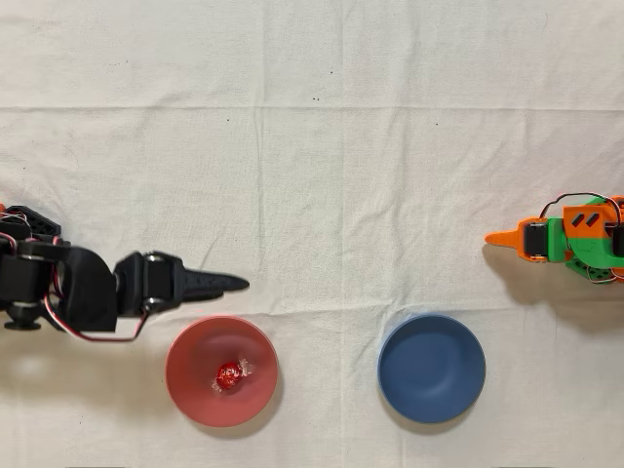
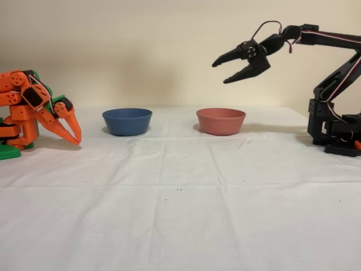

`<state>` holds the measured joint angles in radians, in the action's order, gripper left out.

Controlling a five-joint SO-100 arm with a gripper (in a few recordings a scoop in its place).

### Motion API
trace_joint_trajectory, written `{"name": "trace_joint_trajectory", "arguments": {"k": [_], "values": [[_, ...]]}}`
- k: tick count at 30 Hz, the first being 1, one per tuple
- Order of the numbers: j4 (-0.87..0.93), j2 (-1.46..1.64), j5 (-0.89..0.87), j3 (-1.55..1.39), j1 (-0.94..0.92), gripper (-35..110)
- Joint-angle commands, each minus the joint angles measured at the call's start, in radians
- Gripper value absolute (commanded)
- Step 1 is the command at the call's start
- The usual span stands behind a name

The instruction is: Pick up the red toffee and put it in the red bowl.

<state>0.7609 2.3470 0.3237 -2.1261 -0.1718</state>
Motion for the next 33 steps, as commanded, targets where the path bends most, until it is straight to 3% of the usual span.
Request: {"name": "trace_joint_trajectory", "arguments": {"k": [1, 11, 14, 22, 33], "values": [[-0.046, 0.129, -0.044, -0.074, 0.041, 25], [-0.17, 0.331, -0.114, -0.407, 0.152, 24], [-0.216, 0.362, -0.121, -0.477, 0.15, 16], [-0.241, 0.46, -0.204, -0.546, 0.156, 1], [-0.179, 0.815, -0.245, -0.77, 0.163, 1]]}}
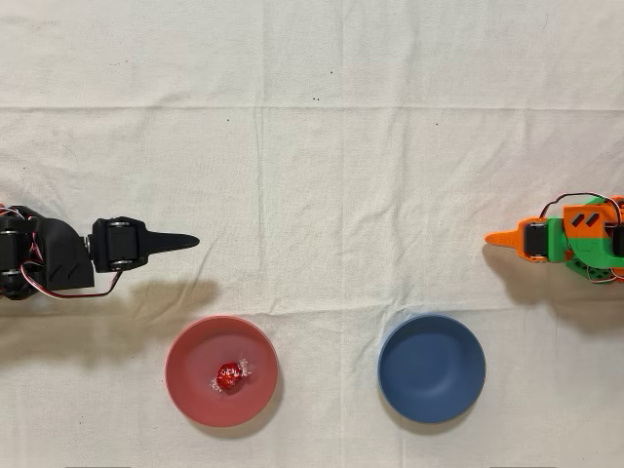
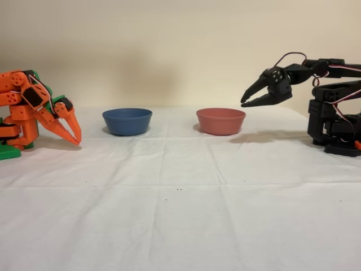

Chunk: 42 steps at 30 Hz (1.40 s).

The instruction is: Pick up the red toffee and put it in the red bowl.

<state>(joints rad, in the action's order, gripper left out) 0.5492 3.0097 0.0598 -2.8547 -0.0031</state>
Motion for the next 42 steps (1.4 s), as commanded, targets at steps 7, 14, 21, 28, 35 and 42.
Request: {"name": "trace_joint_trajectory", "arguments": {"k": [7, 14, 21, 28, 35, 42], "values": [[0.061, 0.207, 0.035, -0.098, -0.021, 1], [0.029, 0.207, 0.021, -0.196, -0.021, 1], [0.153, 0.209, -0.021, -0.209, -0.014, 1], [0.282, 0.209, -0.028, -0.209, -0.046, 1], [0.311, 0.209, 0.006, -0.209, -0.046, 1], [0.333, 0.209, 0.025, -0.209, -0.038, 1]]}}
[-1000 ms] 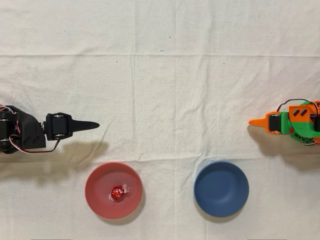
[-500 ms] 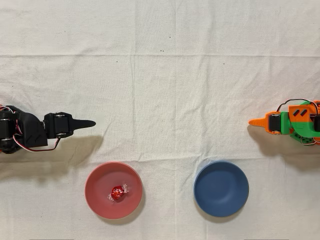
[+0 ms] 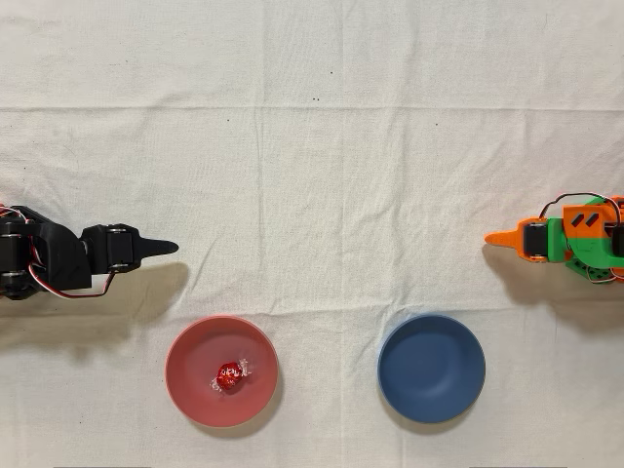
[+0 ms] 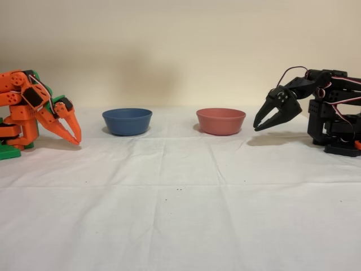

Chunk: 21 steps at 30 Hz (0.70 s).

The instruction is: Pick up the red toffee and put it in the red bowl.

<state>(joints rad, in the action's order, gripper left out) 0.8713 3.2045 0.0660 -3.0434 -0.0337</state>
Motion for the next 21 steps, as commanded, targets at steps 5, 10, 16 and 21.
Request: {"name": "trace_joint_trajectory", "arguments": {"k": [5, 10, 16, 21], "values": [[0.012, 0.014, 0.006, -0.02, -0.009, 1], [0.012, 0.014, 0.006, -0.02, -0.009, 1], [0.012, 0.014, 0.006, -0.02, -0.009, 1], [0.012, 0.014, 0.006, -0.02, -0.009, 1]]}}
